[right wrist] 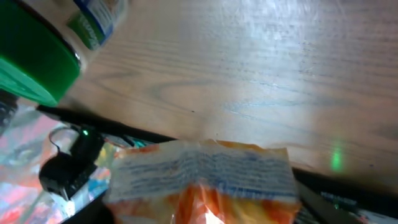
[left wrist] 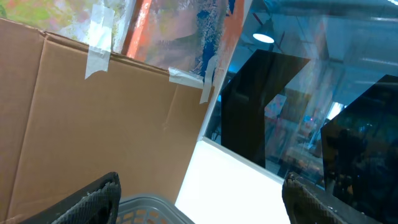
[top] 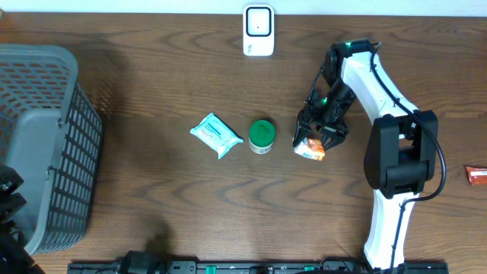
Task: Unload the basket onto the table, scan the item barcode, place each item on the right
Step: 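Lift the orange box up to the white scanner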
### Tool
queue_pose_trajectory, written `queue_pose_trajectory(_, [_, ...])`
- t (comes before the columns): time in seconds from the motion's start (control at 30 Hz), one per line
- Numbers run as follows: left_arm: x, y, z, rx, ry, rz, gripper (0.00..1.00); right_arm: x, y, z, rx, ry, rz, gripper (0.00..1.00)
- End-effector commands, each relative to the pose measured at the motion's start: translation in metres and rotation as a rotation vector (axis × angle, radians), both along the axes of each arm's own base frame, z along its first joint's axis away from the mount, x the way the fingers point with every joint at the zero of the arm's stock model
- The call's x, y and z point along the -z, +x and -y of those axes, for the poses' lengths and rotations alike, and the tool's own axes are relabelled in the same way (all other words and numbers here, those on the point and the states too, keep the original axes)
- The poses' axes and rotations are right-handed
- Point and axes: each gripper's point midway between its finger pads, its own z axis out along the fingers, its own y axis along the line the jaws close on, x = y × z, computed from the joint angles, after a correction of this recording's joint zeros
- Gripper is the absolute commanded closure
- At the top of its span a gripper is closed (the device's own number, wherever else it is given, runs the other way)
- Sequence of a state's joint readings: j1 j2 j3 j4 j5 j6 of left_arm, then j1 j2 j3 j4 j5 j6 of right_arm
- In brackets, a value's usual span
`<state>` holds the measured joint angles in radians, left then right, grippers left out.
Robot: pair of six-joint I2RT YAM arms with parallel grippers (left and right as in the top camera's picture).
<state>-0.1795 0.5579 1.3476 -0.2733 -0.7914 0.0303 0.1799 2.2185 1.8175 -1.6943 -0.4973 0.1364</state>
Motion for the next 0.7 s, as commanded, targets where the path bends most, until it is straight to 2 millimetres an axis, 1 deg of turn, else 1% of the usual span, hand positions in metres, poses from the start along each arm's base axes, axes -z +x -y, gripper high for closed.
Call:
queue_pose_trajectory(0.0, [0.000,-0.005,-0.002,-0.004,-0.007,0.014,0.17,0.001,0.013,-0.008,0.027,0.038,0.049,0.43])
queue_pose_trajectory(0.1, [0.000,-0.005,-0.001,-0.004,-0.006,0.010,0.17,0.001,0.030,-0.018,0.061,0.088,0.112,0.44])
queue_pose_trajectory(0.17, [0.000,-0.005,-0.001,-0.004,-0.006,0.010,0.17,-0.002,0.043,-0.025,0.071,0.130,0.169,0.44])
queue_pose_trajectory(0.3, [0.000,-0.005,-0.001,-0.004,-0.006,0.010,0.17,-0.019,0.071,-0.030,0.070,0.160,0.292,0.48])
queue_pose_trajectory(0.37, [0.000,-0.005,-0.001,-0.004,-0.006,0.010,0.17,-0.035,0.086,-0.034,0.064,0.176,0.365,0.49])
queue_pose_trajectory(0.4, [0.000,-0.005,-0.001,-0.004,-0.007,0.010,0.17,-0.046,0.097,-0.036,0.060,0.188,0.421,0.49])
queue_pose_trajectory(0.47, [0.001,-0.005,-0.001,-0.004,-0.006,0.007,0.17,-0.075,0.123,-0.044,0.046,0.210,0.568,0.51])
queue_pose_trajectory(0.5, [0.001,-0.005,-0.001,-0.004,-0.006,0.007,0.17,-0.084,0.133,-0.046,0.045,0.202,0.624,0.51])
queue_pose_trajectory(0.57, [0.001,-0.005,-0.001,-0.004,-0.006,0.007,0.17,-0.105,0.158,-0.049,0.024,0.168,0.775,0.51])
queue_pose_trajectory(0.63, [0.001,-0.005,-0.001,-0.004,-0.006,0.007,0.17,-0.133,0.196,-0.047,-0.005,0.053,1.009,0.49])
queue_pose_trajectory(0.67, [0.001,-0.005,-0.001,-0.004,-0.006,0.007,0.17,-0.141,0.206,-0.047,-0.009,0.021,1.072,0.48])
